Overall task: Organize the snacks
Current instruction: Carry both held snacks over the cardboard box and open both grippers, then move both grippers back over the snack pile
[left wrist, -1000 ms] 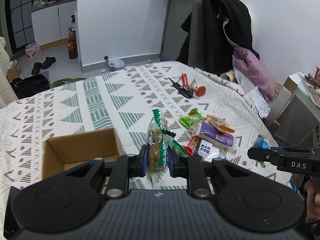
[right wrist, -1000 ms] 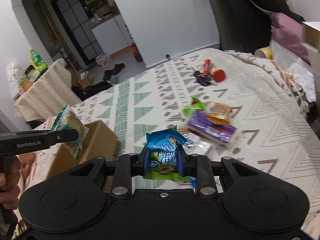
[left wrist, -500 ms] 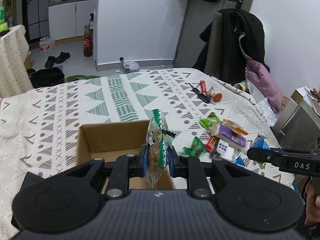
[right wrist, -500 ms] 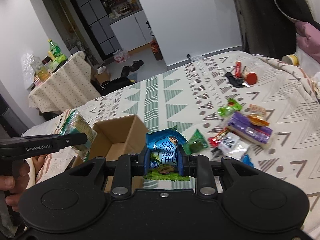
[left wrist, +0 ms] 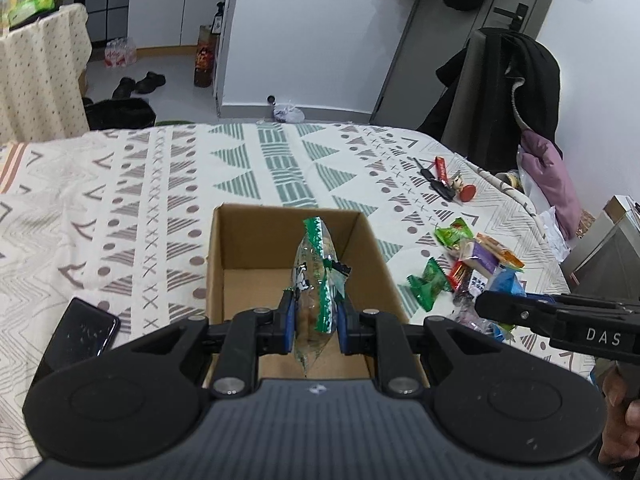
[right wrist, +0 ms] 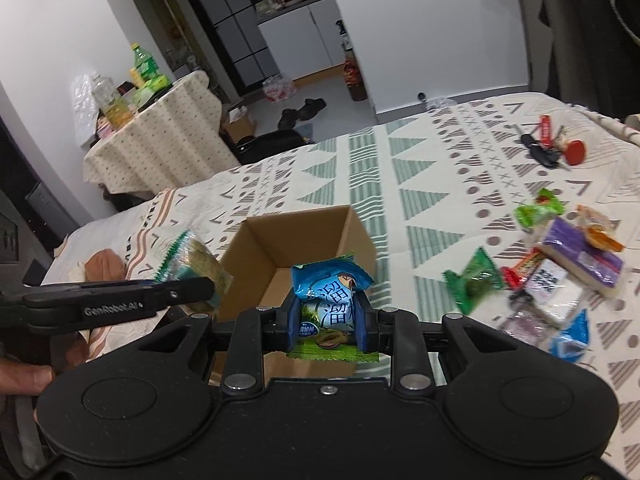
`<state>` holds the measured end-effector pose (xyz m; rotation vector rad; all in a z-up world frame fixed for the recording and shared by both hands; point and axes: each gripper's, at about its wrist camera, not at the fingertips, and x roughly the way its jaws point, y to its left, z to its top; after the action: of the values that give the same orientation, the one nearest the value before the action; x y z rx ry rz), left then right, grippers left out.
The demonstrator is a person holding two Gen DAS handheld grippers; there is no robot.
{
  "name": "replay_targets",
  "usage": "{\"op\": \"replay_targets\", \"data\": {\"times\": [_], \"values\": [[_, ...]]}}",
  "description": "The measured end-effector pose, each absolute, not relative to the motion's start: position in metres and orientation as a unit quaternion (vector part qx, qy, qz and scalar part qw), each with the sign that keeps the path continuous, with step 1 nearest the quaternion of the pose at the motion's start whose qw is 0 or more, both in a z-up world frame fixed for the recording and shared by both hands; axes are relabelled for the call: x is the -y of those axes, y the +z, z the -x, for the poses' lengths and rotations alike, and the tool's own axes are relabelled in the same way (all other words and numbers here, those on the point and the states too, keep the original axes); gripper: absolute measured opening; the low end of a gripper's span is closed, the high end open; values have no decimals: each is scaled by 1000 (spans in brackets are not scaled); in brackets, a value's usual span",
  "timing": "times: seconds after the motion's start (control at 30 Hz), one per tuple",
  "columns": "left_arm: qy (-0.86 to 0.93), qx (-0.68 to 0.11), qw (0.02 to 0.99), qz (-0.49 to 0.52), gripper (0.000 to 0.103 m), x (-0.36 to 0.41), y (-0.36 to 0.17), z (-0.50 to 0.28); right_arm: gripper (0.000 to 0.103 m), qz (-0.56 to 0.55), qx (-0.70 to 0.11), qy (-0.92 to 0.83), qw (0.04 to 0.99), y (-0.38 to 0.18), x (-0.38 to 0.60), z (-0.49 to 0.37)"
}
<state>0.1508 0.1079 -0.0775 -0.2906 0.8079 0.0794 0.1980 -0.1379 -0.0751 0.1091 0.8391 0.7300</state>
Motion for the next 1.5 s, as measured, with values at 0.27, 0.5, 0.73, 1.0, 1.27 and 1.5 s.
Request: {"op": "replay_targets", "data": {"times": [0.27,0.5,0.73,1.0,1.27,1.5], "values": [[56,-411,899,139,26,-120,-90,-148,26,-49,-400,369,837,-75,109,-199],[65,-402,905,126,52,-120,-82,-144,32,-76,-395,376,835,-74,106,-203],[51,-396,910,110,75,-101,-78,-150,51,-87,-396,351,844,-72,136,-203],[12,-400,910,112,86,-71,-74,-163,71,-75,-397,312,860,-76,176,-202],[-19,-406,908,104,94,-37,-70,-171,83,-81,-389,283,873,-74,217,-201],[-42,-411,906,92,95,-10,-69,-177,89,-91,-392,258,879,-75,248,-200]]}}
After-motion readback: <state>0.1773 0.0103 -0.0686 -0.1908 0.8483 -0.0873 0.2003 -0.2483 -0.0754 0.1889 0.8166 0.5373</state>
